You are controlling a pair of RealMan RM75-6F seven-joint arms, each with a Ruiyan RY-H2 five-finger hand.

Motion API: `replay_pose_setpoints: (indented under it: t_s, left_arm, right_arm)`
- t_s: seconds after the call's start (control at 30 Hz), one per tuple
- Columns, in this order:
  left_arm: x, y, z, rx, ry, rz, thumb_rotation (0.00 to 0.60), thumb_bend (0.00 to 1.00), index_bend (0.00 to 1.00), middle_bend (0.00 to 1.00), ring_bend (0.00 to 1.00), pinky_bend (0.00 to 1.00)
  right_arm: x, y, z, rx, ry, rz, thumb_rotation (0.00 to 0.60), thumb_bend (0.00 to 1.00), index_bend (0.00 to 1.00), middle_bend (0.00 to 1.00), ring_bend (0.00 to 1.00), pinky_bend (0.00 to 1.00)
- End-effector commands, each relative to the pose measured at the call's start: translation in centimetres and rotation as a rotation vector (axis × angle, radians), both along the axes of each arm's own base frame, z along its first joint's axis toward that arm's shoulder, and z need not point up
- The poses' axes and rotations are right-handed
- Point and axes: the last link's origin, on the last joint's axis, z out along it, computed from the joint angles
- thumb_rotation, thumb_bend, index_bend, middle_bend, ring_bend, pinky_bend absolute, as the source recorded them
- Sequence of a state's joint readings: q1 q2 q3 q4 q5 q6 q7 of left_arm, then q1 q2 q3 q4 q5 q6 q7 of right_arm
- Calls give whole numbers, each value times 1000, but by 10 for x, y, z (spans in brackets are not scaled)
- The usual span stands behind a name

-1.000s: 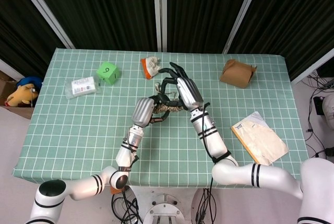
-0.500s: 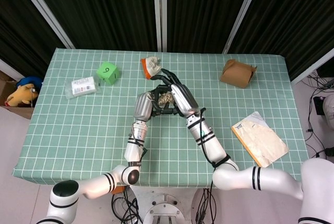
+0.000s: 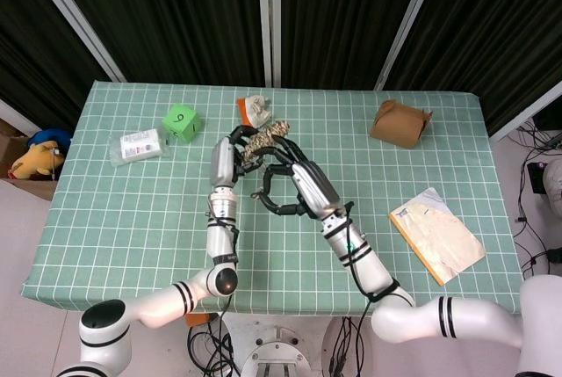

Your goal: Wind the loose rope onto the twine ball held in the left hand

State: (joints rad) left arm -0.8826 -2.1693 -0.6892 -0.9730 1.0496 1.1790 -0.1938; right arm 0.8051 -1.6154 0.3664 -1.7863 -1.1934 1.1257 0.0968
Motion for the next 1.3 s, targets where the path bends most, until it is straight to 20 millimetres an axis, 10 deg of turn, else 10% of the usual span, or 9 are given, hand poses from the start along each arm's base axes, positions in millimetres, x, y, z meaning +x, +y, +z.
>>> replay_pose_setpoints:
  t_s: [0.03, 0.5, 1.3]
  left_arm:
    - [-4, 5, 14, 25, -60, 21, 600, 488, 797, 779, 696, 810]
    - [5, 2, 47, 108, -332, -66, 600, 487, 797, 779, 696, 804]
    - [15, -15, 62, 48, -510, -195, 600, 486, 798, 778, 696, 804]
  right_arm:
    - [-20, 10, 4, -6, -19, -24, 600, 603, 944, 229, 0, 0]
    - [-102, 25, 3, 21, -90, -251, 600, 602, 947, 227, 0, 0]
    - [-132, 11, -15, 53, -87, -356, 600, 543, 913, 210, 0, 0]
